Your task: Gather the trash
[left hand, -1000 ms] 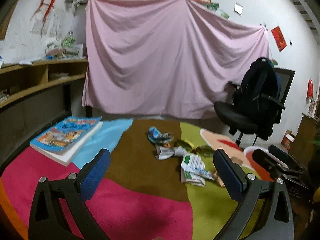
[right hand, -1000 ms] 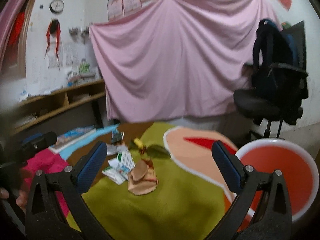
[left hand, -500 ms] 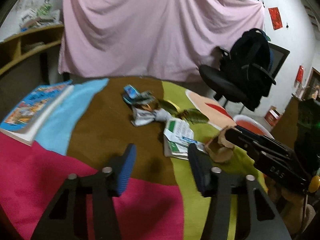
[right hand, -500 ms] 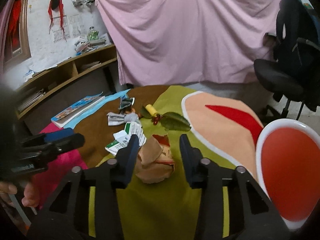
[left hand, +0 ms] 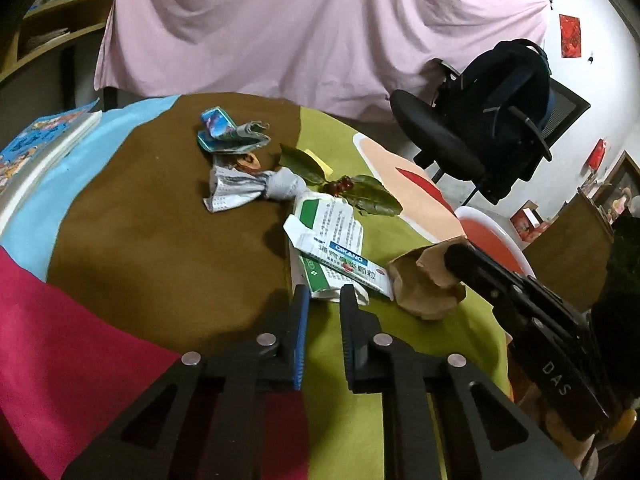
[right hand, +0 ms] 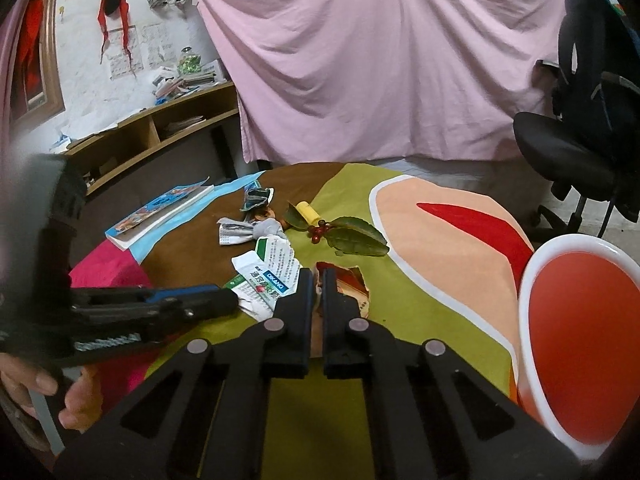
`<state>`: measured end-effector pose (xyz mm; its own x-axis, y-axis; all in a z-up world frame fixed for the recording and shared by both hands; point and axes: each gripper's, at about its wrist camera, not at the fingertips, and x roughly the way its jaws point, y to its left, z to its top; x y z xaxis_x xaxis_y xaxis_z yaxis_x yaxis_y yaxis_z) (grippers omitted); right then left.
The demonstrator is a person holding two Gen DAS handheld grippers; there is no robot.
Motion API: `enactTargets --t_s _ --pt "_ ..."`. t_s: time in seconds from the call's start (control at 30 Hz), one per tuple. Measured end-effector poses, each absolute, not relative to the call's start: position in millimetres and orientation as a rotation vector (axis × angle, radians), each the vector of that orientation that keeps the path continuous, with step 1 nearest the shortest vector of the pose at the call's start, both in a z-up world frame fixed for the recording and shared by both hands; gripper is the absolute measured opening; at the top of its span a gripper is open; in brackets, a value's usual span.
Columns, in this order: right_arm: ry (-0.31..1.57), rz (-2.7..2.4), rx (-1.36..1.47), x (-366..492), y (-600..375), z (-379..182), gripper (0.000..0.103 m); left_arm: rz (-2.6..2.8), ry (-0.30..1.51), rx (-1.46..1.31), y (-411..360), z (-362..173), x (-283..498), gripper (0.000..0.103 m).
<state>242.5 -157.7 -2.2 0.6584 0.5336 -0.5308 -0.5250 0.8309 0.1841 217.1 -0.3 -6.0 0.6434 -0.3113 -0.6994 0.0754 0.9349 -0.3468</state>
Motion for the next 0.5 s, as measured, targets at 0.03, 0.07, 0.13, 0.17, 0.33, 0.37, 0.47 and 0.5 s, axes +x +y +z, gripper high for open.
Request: enactTargets --t_s 0.03,0.07,0.13,0.17,0.33,0.37,0.47,0.5 --pt "0.606 0.6 0.017 242.7 -158.1 -2.1 0.033 -0.221 0.845 -0.292 -1.0 -5.7 216.7 0.009" --pt "0.606 0.6 0.017 242.7 -158.2 -2.0 0.033 -0.22 0.843 -0.289 -1.7 -5.8 218.2 0.008" --pt "0.605 0.6 0.017 242.7 -158.2 -1.8 0.033 -0.218 0.835 -0.284 -2.4 -4.7 216.9 0.008" --pt "0.605 0.6 0.017 242.7 -158.3 -1.8 0.033 -0.22 0.831 -0.282 -3.1 -4.6 217.5 0.006" --pt "0.597 0.595 0.023 242.4 -160.3 -0.9 0.032 -0.219 0.814 -0.272 -6.9 -3.6 217.5 0.0" --pt "0.594 0.593 0.025 242.0 -161.1 -0.6 0.032 -0.222 0.808 -0.272 -7.3 -3.2 217.2 0.0" --pt "0.586 0.588 0.029 240.5 -163.2 0.1 0.032 -0.224 0.793 -0.27 -8.0 -0.8 216.2 0.0" --pt "0.584 0.587 0.031 239.9 -163.9 0.3 0.032 -0.224 0.789 -0.269 -7.9 -0.4 215.7 0.0"
